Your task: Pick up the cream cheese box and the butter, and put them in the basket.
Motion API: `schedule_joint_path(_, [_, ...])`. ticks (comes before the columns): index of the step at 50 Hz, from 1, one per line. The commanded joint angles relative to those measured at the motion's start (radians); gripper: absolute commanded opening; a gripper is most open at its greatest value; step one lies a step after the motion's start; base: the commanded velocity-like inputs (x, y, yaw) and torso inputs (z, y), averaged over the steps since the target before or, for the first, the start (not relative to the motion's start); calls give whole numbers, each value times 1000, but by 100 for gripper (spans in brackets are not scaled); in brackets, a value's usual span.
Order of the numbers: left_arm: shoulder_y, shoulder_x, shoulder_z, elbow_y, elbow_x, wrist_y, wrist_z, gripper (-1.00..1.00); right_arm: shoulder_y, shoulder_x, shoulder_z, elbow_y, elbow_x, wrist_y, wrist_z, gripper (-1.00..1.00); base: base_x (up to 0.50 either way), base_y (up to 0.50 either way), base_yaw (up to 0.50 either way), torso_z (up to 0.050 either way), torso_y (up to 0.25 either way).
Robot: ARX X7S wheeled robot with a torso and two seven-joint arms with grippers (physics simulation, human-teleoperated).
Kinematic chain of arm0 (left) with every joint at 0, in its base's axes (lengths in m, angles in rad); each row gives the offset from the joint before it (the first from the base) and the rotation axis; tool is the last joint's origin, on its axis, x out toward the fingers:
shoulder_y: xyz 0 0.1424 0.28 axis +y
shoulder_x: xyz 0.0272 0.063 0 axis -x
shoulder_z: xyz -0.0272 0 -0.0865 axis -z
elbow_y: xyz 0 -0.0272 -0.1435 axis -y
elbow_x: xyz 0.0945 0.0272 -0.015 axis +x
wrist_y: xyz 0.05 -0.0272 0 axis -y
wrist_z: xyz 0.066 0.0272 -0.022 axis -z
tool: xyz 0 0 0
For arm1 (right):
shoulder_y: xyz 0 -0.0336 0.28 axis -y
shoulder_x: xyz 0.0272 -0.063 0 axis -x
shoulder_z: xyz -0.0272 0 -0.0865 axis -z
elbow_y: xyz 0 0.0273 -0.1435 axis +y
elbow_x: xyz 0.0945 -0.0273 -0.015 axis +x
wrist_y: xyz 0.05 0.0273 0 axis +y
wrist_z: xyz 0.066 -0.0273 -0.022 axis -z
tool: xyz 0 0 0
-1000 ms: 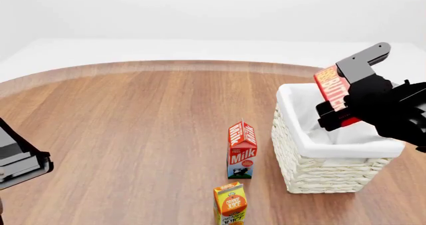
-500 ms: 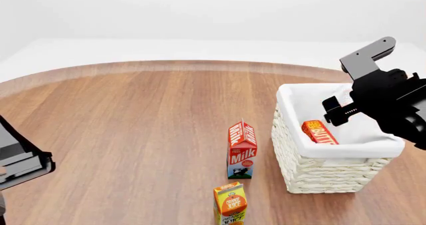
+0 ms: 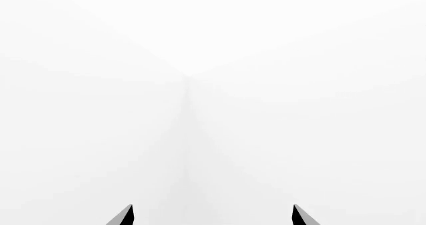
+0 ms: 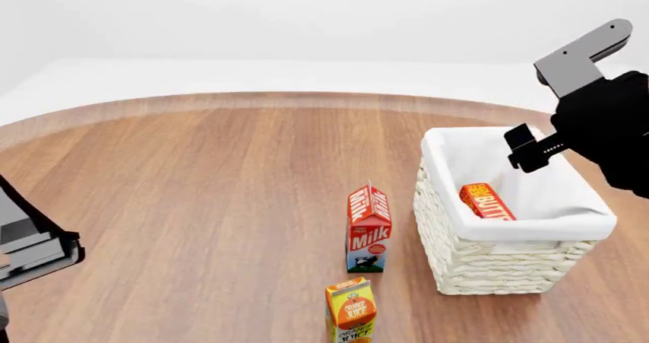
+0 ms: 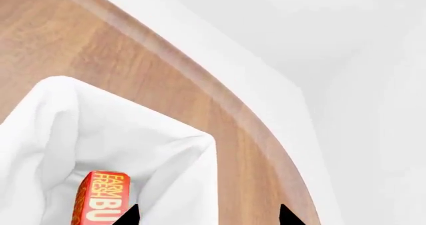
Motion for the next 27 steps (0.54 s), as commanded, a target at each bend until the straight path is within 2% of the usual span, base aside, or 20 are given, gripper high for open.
schedule_joint_path(1, [3, 15, -29, -1, 6, 5, 16, 100, 78, 136, 67, -336, 78, 98, 36, 100, 0, 0, 0, 0, 0])
schedule_joint_path(15, [4, 13, -29, 9, 10, 0, 14, 100, 125, 388, 182, -782, 304, 149, 147, 100, 0, 0, 0, 0, 0])
schedule_joint_path(27, [9, 12, -32, 19, 12, -1, 12, 100, 211, 545, 281, -984, 451, 159, 202, 100, 0, 0, 0, 0, 0])
